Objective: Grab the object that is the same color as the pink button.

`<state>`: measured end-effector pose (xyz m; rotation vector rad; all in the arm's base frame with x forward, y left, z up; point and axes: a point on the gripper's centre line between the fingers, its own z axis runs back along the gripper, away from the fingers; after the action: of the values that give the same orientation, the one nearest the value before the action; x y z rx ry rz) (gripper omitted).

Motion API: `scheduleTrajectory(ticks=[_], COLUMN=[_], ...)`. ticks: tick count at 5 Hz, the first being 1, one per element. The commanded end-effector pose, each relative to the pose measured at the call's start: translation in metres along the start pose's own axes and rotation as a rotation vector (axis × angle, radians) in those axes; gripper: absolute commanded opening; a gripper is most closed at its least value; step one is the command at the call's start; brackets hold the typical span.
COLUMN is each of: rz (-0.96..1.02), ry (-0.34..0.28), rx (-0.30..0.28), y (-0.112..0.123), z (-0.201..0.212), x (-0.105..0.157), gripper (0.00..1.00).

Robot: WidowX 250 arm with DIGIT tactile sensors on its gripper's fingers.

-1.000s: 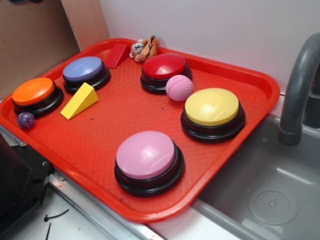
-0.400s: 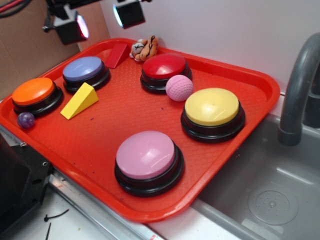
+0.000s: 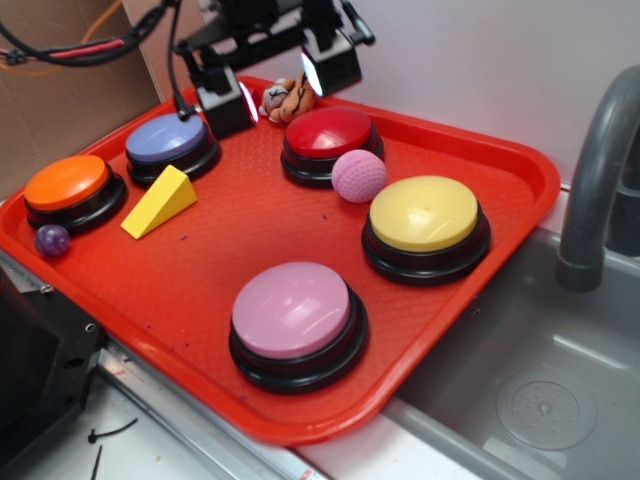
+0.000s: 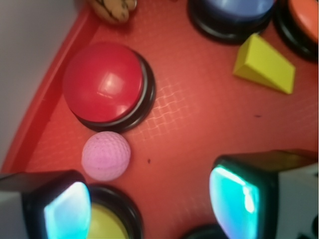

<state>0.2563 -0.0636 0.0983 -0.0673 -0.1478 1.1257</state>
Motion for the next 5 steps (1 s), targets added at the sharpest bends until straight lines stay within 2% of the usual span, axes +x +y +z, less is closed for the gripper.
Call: scheduleTrajectory(ticks=[1,4,5], rz=[-0.02,-0.002,0.015], ry=[0.001,-0.018,-0.017], rx=[-0.01,0.049,0.049], y=[-0.029,-0.033,-0.033], z=[-0.033,-0.077,-0.083], x=[0.009,0.032,0.038], gripper=[1.0,1.0,0.82])
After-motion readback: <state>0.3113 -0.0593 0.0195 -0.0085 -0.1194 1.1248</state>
